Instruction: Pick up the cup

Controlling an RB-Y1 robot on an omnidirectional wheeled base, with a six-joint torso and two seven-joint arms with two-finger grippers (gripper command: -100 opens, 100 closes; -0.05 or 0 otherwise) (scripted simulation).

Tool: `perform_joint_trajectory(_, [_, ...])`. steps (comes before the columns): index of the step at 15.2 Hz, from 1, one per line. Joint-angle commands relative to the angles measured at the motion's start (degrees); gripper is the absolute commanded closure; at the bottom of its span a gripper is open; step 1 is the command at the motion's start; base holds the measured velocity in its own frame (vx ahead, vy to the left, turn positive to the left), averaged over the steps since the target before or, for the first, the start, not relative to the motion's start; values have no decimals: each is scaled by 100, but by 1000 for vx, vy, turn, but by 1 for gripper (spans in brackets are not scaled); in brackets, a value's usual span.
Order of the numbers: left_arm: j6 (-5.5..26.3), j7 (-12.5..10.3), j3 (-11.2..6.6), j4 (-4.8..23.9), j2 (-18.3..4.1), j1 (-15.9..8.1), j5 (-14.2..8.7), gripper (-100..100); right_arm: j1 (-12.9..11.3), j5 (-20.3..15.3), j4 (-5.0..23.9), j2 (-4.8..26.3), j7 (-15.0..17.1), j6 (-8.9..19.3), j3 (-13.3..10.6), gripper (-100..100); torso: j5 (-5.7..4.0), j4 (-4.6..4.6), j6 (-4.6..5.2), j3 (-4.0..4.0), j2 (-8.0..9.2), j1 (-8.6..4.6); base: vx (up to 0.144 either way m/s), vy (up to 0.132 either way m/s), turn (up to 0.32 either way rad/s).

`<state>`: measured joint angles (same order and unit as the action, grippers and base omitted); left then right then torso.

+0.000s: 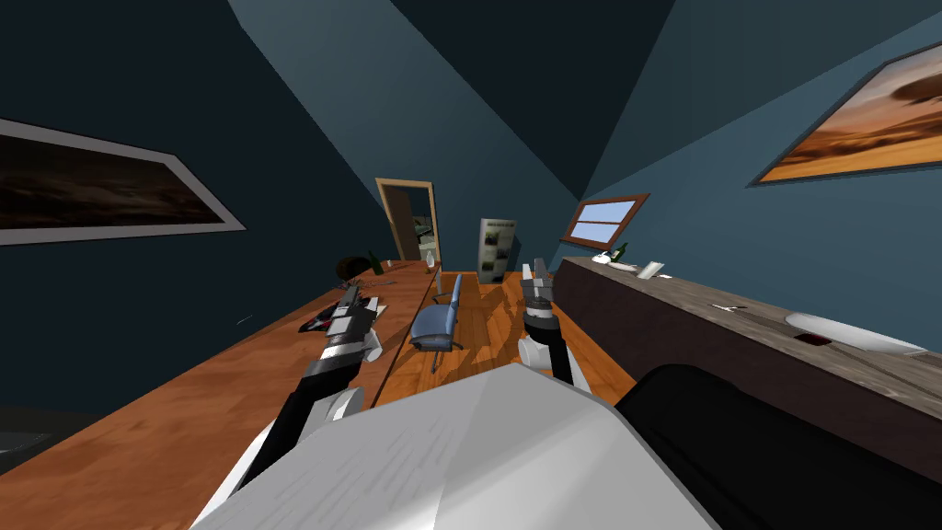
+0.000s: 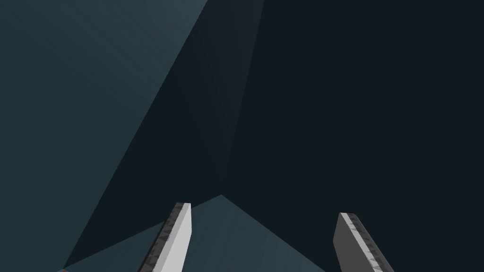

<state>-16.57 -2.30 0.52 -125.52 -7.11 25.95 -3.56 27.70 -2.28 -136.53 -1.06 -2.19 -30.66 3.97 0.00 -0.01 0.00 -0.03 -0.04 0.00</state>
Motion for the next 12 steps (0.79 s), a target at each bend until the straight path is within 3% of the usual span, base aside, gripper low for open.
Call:
perform_joint_trajectory(1, [255, -36, -33, 33, -101, -36, -83, -100, 0, 0, 0, 0, 0, 0, 0, 0, 0, 0, 0, 0, 0, 0, 8, -4, 0])
perform_joint_trajectory(5, [677, -115, -99, 129, -333, -98, -299, -100, 0, 0, 0, 0, 0, 0, 0, 0, 0, 0, 0, 0, 0, 0, 8, -3, -2])
perform_joint_trajectory(7, [772, -115, -99, 129, -333, -98, -299, -100, 0, 0, 0, 0, 0, 0, 0, 0, 0, 0, 0, 0, 0, 0, 4, -1, -2])
perform_joint_trajectory(8, [978, -159, -136, 182, -451, -133, -419, -100, 0, 0, 0, 0, 0, 0, 0, 0, 0, 0, 0, 0, 1, 0, 7, -2, -3])
perform_joint_trajectory(10, [1059, -159, -136, 182, -451, -133, -419, -100, 0, 0, 0, 0, 0, 0, 0, 0, 0, 0, 0, 0, 0, 1, 7, -1, -2])
perform_joint_trajectory(12, [1364, -206, -175, 239, -569, -171, -546, -100, 0, 0, 0, 0, 0, 0, 0, 0, 0, 0, 0, 0, 0, 0, 8, -3, -3])
